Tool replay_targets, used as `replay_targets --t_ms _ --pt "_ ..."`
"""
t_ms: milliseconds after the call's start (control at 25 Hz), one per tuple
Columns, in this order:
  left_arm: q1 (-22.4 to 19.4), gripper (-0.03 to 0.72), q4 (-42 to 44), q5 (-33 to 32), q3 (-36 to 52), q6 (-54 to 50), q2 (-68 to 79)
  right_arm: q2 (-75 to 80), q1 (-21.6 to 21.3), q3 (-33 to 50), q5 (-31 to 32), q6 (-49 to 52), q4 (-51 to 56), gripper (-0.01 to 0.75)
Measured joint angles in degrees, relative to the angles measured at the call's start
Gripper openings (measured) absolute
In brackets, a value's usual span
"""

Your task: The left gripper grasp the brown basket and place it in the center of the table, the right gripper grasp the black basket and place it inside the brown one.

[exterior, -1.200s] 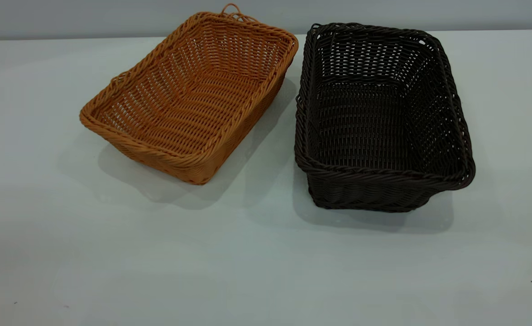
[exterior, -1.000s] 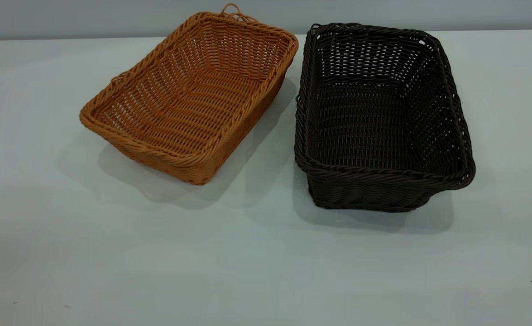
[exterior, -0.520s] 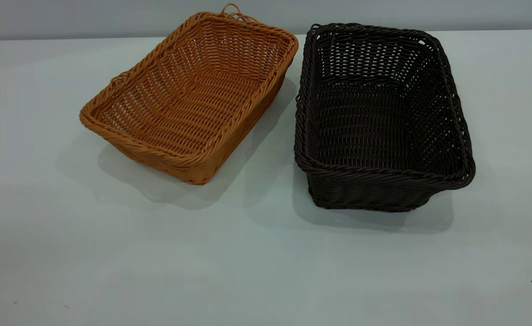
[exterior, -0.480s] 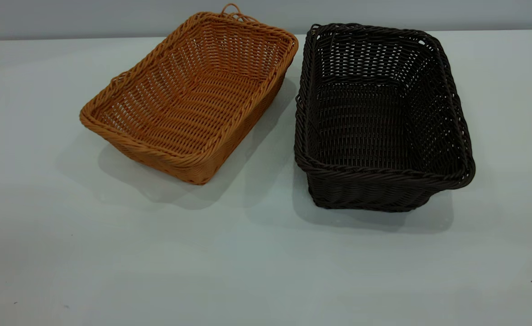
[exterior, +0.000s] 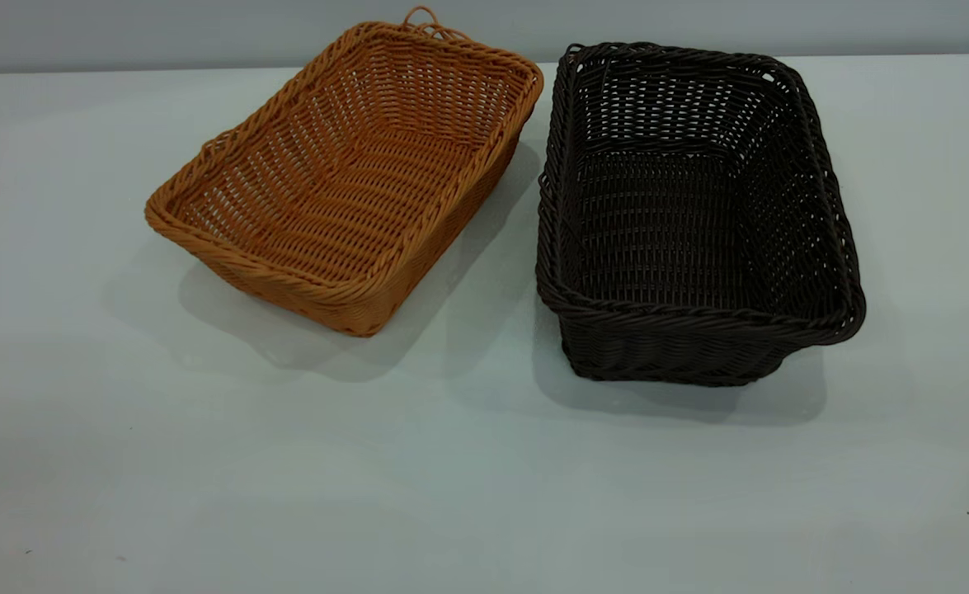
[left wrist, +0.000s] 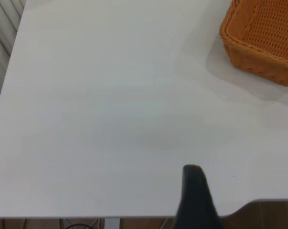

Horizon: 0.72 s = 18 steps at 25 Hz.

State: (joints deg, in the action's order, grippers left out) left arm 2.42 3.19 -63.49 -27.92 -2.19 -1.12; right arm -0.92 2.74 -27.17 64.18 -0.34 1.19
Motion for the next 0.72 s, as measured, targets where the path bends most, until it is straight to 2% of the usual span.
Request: replay_targets --t_ms 360,520,720 --pt "0.0 0.462 -0.01 1.77 -1.48 -1.36 2.68 0.0 0.0 0.0 0.0 0.0 0.0 0.584" --pt "0.0 0.462 -1.22 8.12 -5.21 -3.69 13.02 0.0 0.0 0.0 0.0 0.0 0.05 0.584" --pt "0.0 0.462 -1.57 20.83 -9.19 -2.41 30.21 0.0 0.0 0.0 0.0 0.34 0.05 0.584"
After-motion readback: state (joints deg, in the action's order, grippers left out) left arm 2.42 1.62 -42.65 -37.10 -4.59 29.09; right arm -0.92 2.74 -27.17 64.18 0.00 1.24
